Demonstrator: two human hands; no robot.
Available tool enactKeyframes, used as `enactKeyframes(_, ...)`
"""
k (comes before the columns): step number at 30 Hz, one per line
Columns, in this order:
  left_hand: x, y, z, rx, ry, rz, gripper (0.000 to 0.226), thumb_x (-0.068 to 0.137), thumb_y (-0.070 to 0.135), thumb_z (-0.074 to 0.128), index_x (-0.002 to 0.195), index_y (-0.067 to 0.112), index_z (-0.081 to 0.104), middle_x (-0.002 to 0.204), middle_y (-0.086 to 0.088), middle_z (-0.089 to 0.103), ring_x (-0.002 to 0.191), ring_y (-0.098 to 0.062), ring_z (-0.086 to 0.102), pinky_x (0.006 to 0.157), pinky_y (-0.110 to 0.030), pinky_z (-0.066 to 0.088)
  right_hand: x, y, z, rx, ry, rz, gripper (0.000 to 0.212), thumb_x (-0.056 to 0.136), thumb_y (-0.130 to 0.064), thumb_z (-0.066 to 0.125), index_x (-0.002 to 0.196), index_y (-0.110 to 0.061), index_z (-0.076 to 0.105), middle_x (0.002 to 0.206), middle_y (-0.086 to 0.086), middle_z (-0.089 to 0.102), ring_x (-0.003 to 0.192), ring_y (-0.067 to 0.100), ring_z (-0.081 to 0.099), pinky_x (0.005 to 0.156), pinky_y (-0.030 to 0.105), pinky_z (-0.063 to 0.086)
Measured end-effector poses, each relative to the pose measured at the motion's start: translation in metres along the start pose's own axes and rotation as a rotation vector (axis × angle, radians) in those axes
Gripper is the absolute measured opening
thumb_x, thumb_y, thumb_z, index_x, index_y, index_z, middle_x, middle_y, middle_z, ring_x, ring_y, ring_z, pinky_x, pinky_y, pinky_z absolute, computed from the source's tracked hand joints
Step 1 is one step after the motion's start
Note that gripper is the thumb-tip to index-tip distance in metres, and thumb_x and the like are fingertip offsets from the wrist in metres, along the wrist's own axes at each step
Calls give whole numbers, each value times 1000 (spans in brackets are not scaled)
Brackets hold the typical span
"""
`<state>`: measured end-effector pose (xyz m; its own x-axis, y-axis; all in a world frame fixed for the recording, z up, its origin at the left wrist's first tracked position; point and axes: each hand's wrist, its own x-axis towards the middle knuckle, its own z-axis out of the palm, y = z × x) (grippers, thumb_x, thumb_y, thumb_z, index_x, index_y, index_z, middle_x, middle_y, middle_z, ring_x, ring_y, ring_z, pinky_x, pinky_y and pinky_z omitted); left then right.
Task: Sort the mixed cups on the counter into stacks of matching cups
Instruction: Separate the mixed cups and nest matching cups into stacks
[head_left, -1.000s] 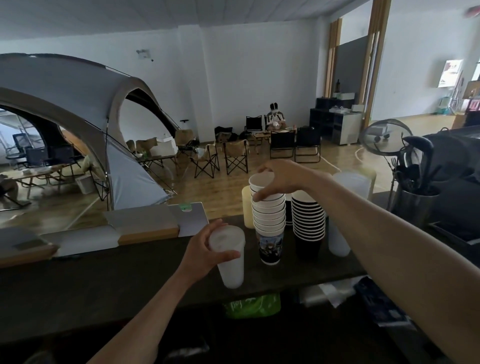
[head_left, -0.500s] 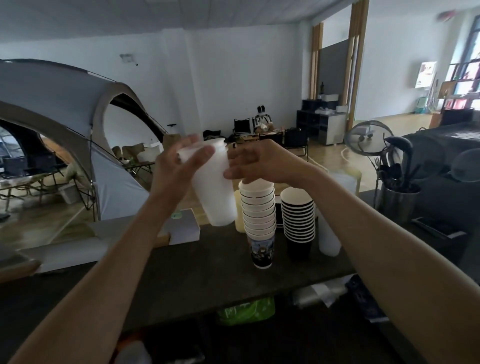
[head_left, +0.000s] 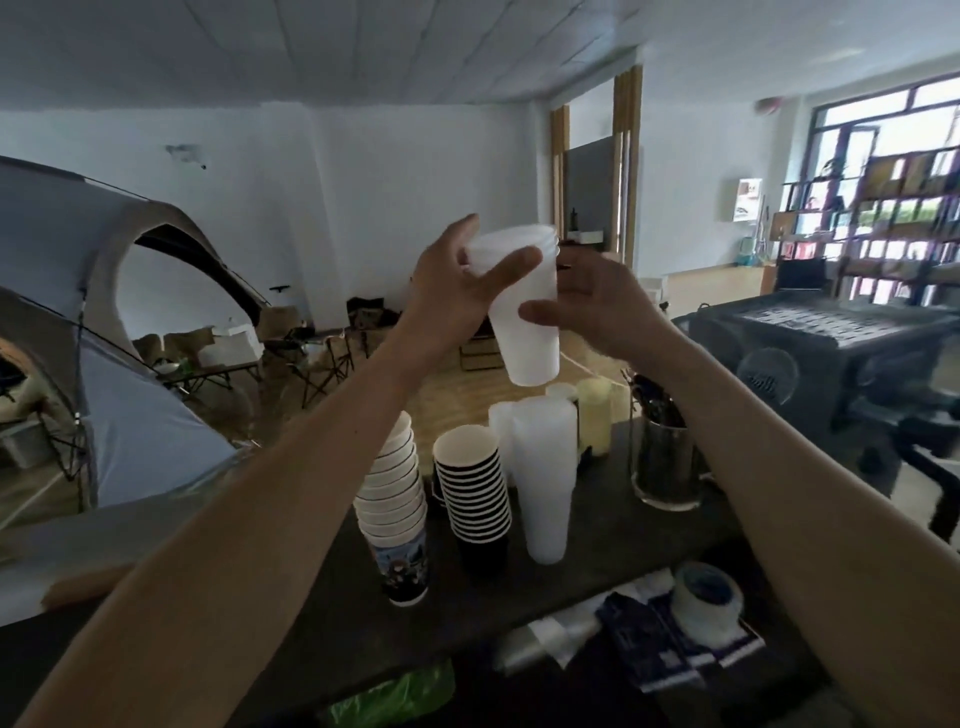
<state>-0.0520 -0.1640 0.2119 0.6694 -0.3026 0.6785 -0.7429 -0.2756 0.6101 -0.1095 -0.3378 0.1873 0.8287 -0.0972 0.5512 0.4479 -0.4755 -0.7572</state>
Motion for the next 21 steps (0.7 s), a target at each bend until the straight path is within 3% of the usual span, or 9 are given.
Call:
enactKeyframes(5,5,-18,54,37,-50,-70,68,79,51,75,134,14,57,124,-3,65,104,-14,66,81,-21,55,-2,60,-18,20,14,55,63,73,-26,85,127,-17,54,105,-10,70,92,1,69,79,22,57)
enactKeyframes(8,2,-32,70,28,-70,-128,71,80,46,77,137,11,54,122,-2,66,98,-6,65,82,-18,55,2,89,-13,46,-21,83,66,71,-28,86,127,-16,54,106,-6,71,96,6,70,84,29,58)
enactKeyframes(13,-17,-57,82,167,-211,-270,95,69,71,71,141,12,51,137,-7,60,119,-17,60,101,-41,51,-6,137,2,43,-87,134,70,69,-33,87,128,-17,53,117,2,67,108,18,65,91,39,56)
enactKeyframes(17,-38,-74,92,223,-281,-376,85,73,64,73,141,19,49,137,-5,58,117,-17,57,98,-37,51,-23,162,17,4,-101,173,68,74,-35,83,130,-14,50,121,5,61,111,19,59,92,37,54)
enactKeyframes(21,-43,-82,91,205,-287,-399,99,68,60,79,148,22,37,145,-4,51,124,-20,55,102,-42,50,-32,169,25,51,-123,198,75,68,-54,80,129,-20,52,122,-3,62,113,16,60,91,39,55)
